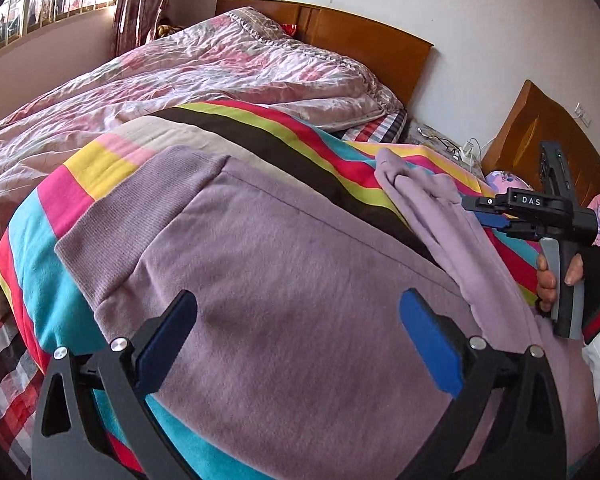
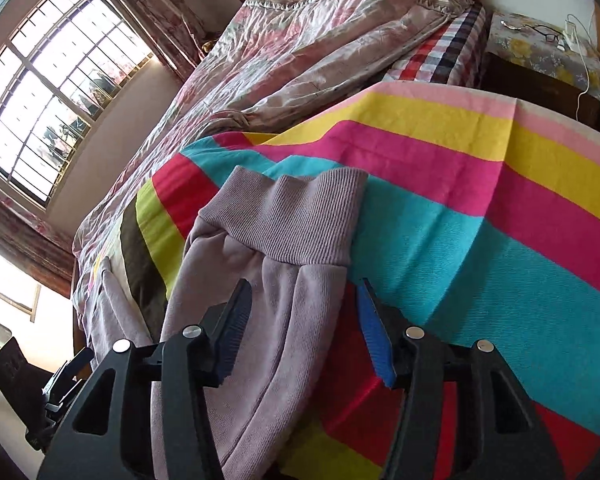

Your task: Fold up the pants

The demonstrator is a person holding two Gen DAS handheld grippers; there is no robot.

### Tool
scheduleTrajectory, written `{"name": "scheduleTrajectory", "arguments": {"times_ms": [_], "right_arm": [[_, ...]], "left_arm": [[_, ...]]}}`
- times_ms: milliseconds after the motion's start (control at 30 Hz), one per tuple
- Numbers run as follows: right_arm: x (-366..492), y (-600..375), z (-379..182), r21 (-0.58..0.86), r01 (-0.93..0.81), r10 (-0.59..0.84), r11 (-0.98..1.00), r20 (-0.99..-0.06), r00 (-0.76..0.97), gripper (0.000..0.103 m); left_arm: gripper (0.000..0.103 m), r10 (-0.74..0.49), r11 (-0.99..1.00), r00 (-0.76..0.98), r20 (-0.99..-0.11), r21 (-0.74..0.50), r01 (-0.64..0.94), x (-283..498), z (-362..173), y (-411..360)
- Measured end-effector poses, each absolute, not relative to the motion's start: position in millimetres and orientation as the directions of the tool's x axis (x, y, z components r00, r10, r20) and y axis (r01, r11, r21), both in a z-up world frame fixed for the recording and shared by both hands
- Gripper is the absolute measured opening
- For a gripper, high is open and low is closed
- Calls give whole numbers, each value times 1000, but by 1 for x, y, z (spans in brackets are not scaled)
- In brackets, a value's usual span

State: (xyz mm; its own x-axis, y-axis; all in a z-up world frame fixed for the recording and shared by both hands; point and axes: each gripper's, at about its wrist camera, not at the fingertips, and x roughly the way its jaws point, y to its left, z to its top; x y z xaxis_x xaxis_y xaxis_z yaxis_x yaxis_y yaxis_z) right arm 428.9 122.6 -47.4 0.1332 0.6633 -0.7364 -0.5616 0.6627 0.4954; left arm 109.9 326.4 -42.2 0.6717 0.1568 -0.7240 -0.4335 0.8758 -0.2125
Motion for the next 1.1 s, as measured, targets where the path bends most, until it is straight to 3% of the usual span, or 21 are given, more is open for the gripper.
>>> {"name": "scheduleTrajectory", "arguments": {"times_ms": [67, 133, 167, 200, 433, 567, 700, 733, 767, 800, 933, 1100], "right_arm": [[429, 129, -48, 497, -567, 664, 657, -737, 123, 48], [426, 135, -45, 480, -577, 654, 661, -746, 129, 35], [425, 136, -43, 462, -584, 645, 668, -751, 142, 17], [421, 135, -39, 458, -589, 649, 666, -746, 153, 11], [342, 185, 44, 425, -776, 772, 467, -624, 123, 10], [262, 251, 68, 349, -891, 781, 290, -624, 10, 10], [199, 307, 42, 372, -920, 707, 128, -684, -178, 14], [191, 313, 36, 368, -923, 692, 112, -696, -193, 21], [187, 315, 34, 361, -926, 691, 107, -697, -191, 44], [188, 313, 34, 349, -930, 703, 116, -690, -172, 55], [216, 283, 41, 314, -933, 731, 176, -676, -90, 55], [265, 245, 30, 250, -911, 696, 327, -716, 53, 54]], "left_arm": [[101, 165, 863, 648, -744, -209, -460, 107, -53, 332], [101, 169, 844, 643, -747, -227, -486, 97, -55, 341], [101, 163, 835, 651, -741, -247, -491, 90, -53, 345], [101, 162, 826, 660, -734, -265, -498, 82, -50, 349], [101, 216, 753, 683, -698, -325, -571, 42, -37, 382], [101, 249, 682, 671, -698, -366, -633, 20, -39, 403], [101, 270, 603, 659, -702, -410, -684, -9, -43, 422], [101, 274, 592, 652, -707, -411, -694, -15, -44, 425], [101, 276, 585, 646, -711, -409, -700, -20, -46, 427], [101, 274, 583, 644, -714, -409, -702, -25, -47, 429], [100, 208, 623, 703, -680, -462, -631, -31, -42, 427], [81, 84, 696, 784, -615, -527, -487, 12, -26, 405]]}}
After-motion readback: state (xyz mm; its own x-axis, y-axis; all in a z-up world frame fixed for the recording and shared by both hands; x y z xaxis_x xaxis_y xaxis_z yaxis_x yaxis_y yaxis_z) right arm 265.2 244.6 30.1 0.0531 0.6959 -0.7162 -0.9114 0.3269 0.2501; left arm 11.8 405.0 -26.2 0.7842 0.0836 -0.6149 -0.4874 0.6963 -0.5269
